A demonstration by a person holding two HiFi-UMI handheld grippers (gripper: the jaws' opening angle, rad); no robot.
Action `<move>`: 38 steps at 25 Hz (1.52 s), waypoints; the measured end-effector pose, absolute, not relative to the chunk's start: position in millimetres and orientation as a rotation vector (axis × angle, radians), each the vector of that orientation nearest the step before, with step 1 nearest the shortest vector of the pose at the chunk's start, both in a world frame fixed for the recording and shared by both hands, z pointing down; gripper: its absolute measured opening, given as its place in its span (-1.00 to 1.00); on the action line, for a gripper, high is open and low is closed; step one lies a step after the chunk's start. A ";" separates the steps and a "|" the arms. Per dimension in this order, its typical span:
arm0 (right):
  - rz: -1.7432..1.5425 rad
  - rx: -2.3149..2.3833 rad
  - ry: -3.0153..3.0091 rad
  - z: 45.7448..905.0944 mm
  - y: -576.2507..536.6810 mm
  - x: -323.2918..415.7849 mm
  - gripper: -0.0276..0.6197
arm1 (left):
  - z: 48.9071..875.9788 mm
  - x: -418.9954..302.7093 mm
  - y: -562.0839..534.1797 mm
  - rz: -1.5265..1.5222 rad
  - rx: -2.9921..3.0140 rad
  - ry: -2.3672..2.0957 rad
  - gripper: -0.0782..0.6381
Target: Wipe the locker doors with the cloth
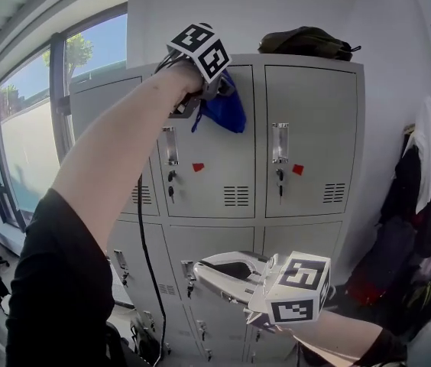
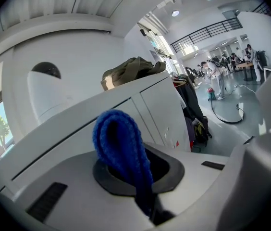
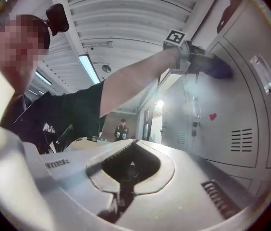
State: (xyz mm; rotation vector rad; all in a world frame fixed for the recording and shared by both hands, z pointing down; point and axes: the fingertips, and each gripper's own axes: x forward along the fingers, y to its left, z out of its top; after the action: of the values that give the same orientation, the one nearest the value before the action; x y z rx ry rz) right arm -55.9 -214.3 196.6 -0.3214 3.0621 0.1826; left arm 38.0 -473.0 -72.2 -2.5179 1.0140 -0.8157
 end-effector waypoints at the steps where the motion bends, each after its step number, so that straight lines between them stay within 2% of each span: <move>1: 0.169 -0.304 3.067 199.2 -213.4 -61.8 -0.91 | -69.8 23.7 -472.4 -0.828 -2.512 1.026 -0.70; 11: 0.105 -0.181 3.078 212.9 -203.3 -108.5 -0.91 | -38.1 -110.0 -473.3 -0.873 -2.522 1.155 -0.70; 16: 0.064 -0.195 3.074 221.0 -204.4 -113.7 -0.91 | -25.5 -130.1 -488.4 -0.827 -2.536 1.211 -0.70; 23: 0.066 -0.233 3.059 222.3 -200.4 -103.5 -0.91 | -9.6 -89.6 -495.5 -0.859 -2.554 1.128 -0.70; 38: 0.000 -0.348 3.012 229.3 -201.3 -50.5 -0.91 | 6.4 67.3 -481.8 -0.827 -2.615 0.847 -0.70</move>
State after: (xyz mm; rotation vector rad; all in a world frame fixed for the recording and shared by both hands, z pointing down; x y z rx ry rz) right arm -50.5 -201.3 229.3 -0.3483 3.0124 -0.0003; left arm 67.3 -481.8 6.4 -2.6149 0.8468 -0.8271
